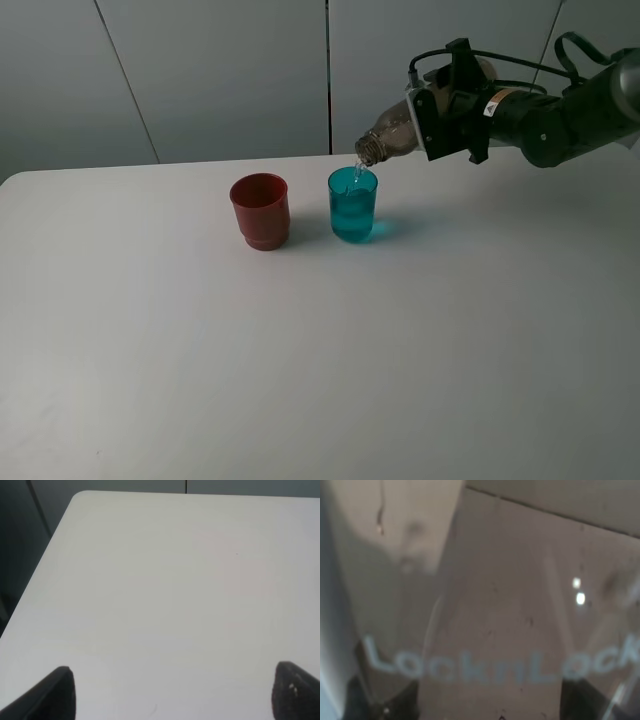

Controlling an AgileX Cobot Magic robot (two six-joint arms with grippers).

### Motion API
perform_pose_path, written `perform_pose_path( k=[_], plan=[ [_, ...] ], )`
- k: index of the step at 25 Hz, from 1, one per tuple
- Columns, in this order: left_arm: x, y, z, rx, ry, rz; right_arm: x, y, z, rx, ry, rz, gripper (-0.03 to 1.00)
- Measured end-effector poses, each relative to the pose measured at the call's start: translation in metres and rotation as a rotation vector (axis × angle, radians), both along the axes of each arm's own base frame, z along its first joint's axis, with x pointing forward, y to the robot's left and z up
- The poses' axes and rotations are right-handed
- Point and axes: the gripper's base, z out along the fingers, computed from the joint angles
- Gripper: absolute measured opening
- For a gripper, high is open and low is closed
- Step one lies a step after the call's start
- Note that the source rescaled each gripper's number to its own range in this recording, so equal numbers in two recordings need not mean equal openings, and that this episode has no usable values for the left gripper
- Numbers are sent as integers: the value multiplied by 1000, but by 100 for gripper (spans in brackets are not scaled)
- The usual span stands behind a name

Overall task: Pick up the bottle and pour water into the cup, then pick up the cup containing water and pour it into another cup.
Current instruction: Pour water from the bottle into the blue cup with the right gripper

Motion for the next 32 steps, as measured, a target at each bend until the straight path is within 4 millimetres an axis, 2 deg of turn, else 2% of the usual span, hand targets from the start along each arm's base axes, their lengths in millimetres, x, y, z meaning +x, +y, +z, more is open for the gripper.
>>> perform_pose_path(
  k=[15, 32],
  plan=[
    [0, 0, 0, 0, 2, 0, 0, 0, 0, -82, -26, 25, 0],
    [0, 0, 0, 0, 2, 0, 1, 2, 4, -91, -84, 54, 0]
  ],
)
